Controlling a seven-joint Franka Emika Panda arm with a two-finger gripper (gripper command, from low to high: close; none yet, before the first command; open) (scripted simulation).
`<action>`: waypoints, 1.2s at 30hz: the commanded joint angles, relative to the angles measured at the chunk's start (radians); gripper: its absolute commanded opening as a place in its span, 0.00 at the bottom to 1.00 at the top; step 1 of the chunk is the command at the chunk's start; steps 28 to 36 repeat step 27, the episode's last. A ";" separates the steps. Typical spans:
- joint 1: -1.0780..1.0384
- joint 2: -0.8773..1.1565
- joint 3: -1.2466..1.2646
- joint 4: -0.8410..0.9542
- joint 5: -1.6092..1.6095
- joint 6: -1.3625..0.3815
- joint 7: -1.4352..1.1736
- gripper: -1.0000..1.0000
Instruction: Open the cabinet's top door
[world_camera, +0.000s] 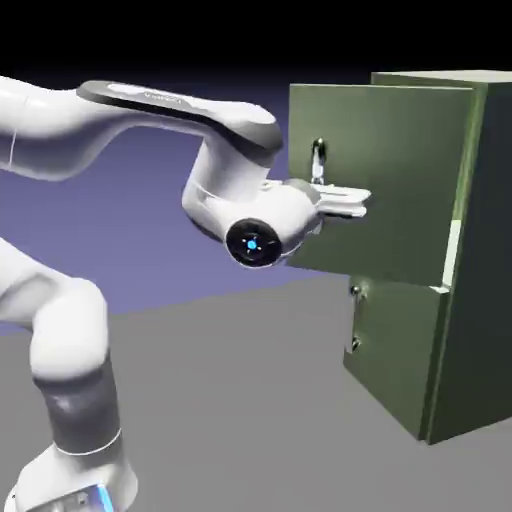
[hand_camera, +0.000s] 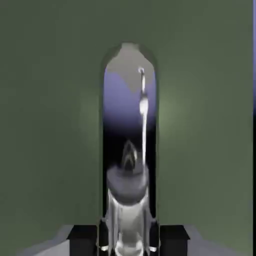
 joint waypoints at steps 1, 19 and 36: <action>-0.002 0.014 -0.028 0.012 -0.036 -0.045 0.004 0.00; 0.086 0.477 -0.456 0.452 -0.371 -0.827 -0.079 0.00; 0.075 0.715 -0.534 0.662 -0.375 -1.116 -0.158 1.00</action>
